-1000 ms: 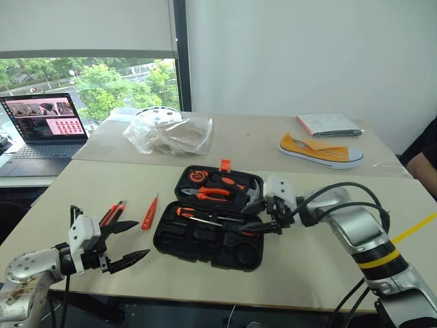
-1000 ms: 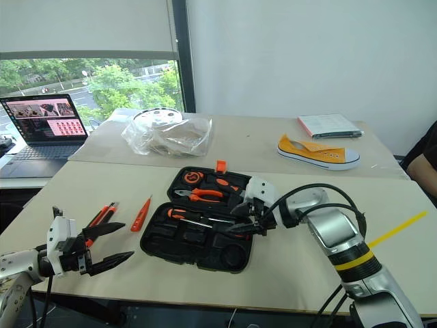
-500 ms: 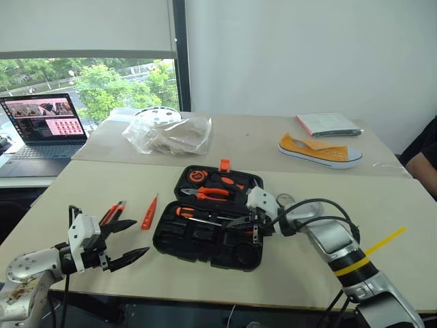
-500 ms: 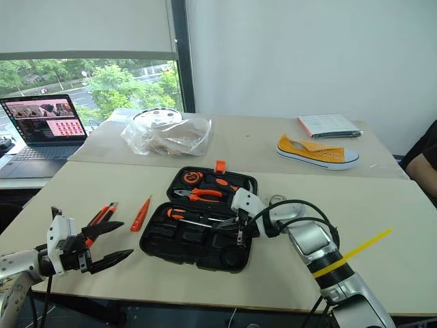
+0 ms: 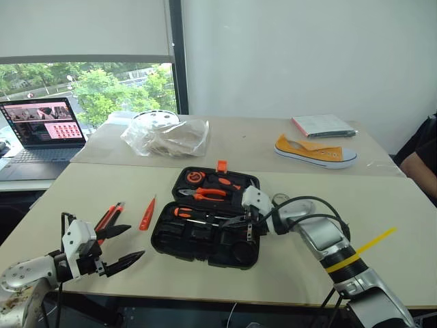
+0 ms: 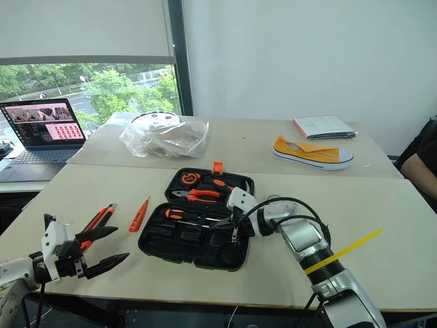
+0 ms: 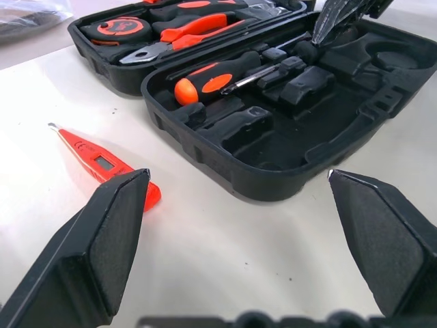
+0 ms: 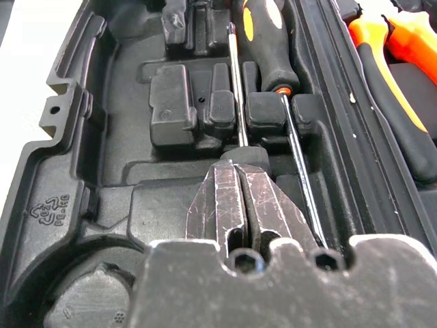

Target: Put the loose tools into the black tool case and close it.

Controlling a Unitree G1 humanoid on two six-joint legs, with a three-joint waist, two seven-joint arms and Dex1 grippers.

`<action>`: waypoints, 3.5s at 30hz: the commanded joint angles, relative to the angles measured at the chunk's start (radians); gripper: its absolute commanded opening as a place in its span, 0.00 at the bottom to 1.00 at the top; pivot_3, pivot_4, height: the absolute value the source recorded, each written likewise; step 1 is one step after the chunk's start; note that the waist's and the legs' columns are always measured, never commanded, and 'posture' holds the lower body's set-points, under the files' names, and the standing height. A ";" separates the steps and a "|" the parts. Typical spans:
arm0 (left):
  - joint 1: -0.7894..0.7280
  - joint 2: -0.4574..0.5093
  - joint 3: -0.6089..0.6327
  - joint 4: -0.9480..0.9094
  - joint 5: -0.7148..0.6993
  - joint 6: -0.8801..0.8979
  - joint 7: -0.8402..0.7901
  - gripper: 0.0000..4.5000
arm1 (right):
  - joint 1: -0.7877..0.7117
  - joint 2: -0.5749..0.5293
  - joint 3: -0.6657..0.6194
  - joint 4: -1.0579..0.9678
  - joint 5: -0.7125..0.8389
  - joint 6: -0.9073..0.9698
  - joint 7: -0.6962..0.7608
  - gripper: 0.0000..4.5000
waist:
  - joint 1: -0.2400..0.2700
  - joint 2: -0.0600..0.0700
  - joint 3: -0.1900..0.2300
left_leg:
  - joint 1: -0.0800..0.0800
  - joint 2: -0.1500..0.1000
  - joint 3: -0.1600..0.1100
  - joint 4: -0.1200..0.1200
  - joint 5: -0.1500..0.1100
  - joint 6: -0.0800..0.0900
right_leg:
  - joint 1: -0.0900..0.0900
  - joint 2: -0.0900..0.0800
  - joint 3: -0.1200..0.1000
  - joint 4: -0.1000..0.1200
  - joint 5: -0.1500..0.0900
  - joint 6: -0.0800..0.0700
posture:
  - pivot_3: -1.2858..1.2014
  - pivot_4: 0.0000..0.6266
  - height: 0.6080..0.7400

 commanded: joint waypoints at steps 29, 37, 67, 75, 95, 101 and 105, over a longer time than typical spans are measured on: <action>0.263 -0.083 0.371 -0.280 -0.279 0.445 0.479 1.00 | 0.535 -0.081 -0.515 -0.282 0.371 -0.514 0.111 0.99 | 0.027 0.001 0.002 | -0.001 0.000 -0.003 -0.002 -0.008 0.013 | 0.004 -0.005 -0.002 -0.012 0.000 0.005 | 0.52 0.24 1.00; -0.227 -0.029 0.122 -0.315 -0.353 0.940 0.924 1.00 | 0.523 -0.097 -0.500 -0.341 0.377 -0.478 0.069 0.99 | 0.034 0.001 0.004 | -0.001 -0.003 -0.004 -0.002 0.000 0.003 | 0.005 -0.004 -0.001 -0.006 0.002 0.003 | 0.52 0.24 1.00; -0.537 -0.171 -0.226 0.014 0.006 0.963 0.832 0.53 | 0.555 -0.108 -0.478 -0.462 0.385 -0.441 -0.032 1.00 | 0.035 0.000 0.005 | 0.001 -0.002 -0.003 -0.002 0.002 -0.001 | 0.004 0.005 0.002 -0.003 0.002 0.003 | 0.52 0.24 1.00; -0.479 -0.104 -0.084 0.006 -0.050 0.788 0.604 0.21 | 0.590 -0.146 -0.518 -0.487 0.408 -0.427 -0.024 1.00 | 0.030 0.000 0.005 | -0.001 -0.002 -0.003 -0.002 0.002 -0.001 | 0.002 0.000 0.001 -0.005 0.002 0.003 | 0.52 0.24 1.00; -0.899 -0.018 -0.618 0.438 0.382 -0.131 -0.390 0.21 | 0.789 -0.207 -0.608 -0.601 0.448 -0.413 -0.044 1.00 | 0.033 -0.002 0.007 | -0.002 -0.003 0.000 -0.001 0.001 0.002 | 0.002 0.009 0.000 -0.007 0.001 0.004 | 0.52 0.24 1.00; -0.938 -0.061 -0.665 0.519 0.454 -0.201 -0.399 0.21 | 0.813 -0.205 -0.610 -0.629 0.450 -0.411 -0.071 1.00 | 0.031 -0.003 0.008 | -0.003 -0.003 0.000 0.000 -0.001 0.005 | 0.002 0.008 0.000 -0.008 0.000 0.006 | 0.52 0.24 1.00; -0.964 -0.085 -0.687 0.555 0.514 -0.214 -0.352 0.21 | 0.823 -0.204 -0.609 -0.642 0.450 -0.409 -0.085 1.00 | 0.031 -0.003 0.008 | -0.003 -0.003 0.000 0.000 -0.001 0.006 | 0.002 0.008 0.000 -0.008 0.000 0.007 | 0.52 0.24 1.00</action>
